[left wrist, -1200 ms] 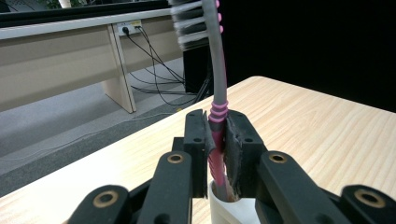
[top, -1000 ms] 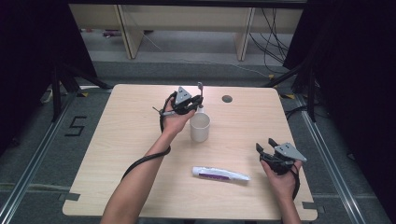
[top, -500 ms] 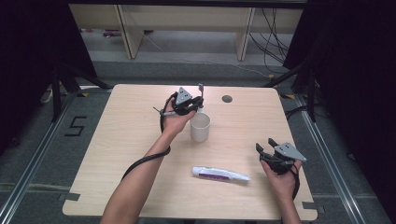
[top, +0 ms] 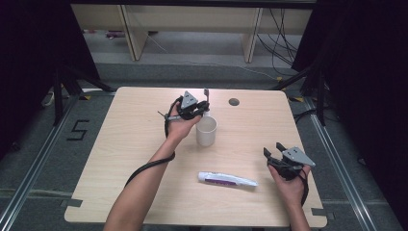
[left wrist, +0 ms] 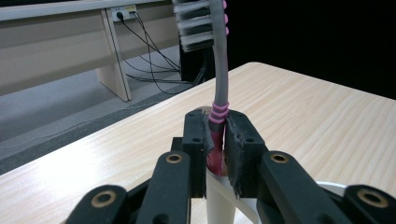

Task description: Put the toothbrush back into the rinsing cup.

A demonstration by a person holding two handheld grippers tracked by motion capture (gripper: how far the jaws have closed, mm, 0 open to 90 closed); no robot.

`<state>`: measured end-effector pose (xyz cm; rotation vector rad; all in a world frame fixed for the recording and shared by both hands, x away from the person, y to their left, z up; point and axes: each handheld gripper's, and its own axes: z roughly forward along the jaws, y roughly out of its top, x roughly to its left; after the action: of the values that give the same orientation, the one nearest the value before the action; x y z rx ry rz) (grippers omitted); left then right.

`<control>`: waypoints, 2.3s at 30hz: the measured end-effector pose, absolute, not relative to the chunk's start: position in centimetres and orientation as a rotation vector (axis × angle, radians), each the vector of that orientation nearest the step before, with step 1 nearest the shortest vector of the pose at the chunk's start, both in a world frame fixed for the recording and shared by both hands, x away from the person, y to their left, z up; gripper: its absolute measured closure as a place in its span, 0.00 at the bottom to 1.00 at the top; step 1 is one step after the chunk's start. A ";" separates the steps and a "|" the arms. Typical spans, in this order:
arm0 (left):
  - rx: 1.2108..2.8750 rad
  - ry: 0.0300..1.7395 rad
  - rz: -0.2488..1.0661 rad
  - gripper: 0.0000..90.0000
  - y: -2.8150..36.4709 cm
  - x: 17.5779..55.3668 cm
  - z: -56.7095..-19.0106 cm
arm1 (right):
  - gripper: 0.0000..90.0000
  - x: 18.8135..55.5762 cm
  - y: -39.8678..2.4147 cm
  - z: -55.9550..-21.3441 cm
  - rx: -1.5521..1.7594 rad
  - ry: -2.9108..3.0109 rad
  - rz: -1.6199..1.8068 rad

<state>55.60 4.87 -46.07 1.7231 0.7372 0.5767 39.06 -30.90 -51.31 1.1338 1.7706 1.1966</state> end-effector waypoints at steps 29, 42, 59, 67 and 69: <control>1.715 0.780 0.545 0.70 5.3 55.4 -45.8 | 0.47 39.1 -30.9 -51.3 1.123 1.776 1.175; 1.699 0.791 0.518 0.49 5.9 54.7 -44.9 | 0.46 39.0 -30.7 -51.3 1.151 1.775 1.182; 1.654 0.809 0.512 0.38 8.1 52.7 -44.0 | 0.46 39.1 -30.5 -51.4 1.153 1.771 1.167; 1.660 0.809 0.522 0.37 9.4 51.4 -43.6 | 0.45 39.1 -30.6 -51.3 1.159 1.792 1.161; 1.662 0.804 0.522 0.37 9.8 50.9 -43.5 | 0.45 39.0 -30.6 -51.2 1.177 1.794 1.170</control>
<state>50.94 9.80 -43.50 1.6622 0.8039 0.5218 39.04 -30.56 -51.23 1.1766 1.7941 1.1698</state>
